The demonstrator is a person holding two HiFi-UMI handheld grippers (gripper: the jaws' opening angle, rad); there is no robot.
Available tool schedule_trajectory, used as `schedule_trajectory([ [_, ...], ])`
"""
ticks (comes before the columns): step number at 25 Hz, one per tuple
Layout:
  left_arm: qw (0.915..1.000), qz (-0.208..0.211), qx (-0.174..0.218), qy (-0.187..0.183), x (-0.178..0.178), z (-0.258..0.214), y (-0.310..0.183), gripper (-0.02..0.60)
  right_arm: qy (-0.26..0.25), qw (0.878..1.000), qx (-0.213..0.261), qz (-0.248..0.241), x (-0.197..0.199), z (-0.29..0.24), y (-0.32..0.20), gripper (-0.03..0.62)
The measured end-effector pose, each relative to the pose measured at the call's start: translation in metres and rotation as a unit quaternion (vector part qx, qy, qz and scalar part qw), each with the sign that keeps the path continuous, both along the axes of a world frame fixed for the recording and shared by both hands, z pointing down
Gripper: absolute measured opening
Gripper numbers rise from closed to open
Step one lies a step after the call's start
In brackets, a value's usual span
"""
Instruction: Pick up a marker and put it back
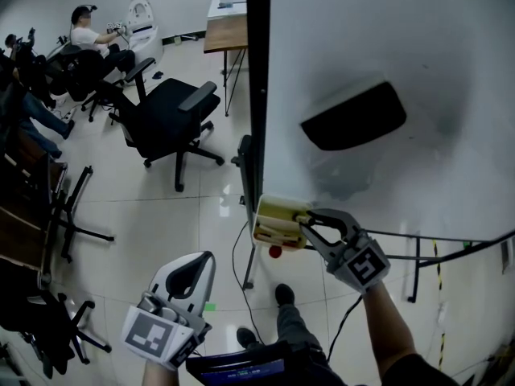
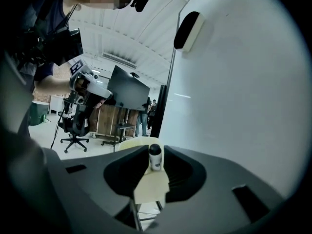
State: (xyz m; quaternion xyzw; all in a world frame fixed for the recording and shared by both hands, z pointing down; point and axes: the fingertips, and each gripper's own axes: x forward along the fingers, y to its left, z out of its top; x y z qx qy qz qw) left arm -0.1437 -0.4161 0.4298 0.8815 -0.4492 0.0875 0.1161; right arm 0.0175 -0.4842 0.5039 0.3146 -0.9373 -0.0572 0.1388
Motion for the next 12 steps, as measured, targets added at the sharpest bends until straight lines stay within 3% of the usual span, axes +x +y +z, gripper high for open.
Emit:
schedule_trajectory([
  [6, 0.9993, -0.008, 0.004, -0.037, 0.000, 0.014, -0.006, -0.003, 0.000, 1.000, 0.004, 0.009, 0.000, 0.001, 0.000, 0.092],
  [12, 0.9991, -0.014, 0.006, -0.039, -0.001, 0.013, -0.005, -0.003, 0.009, 1.000, 0.018, 0.012, 0.000, -0.006, 0.000, 0.092],
])
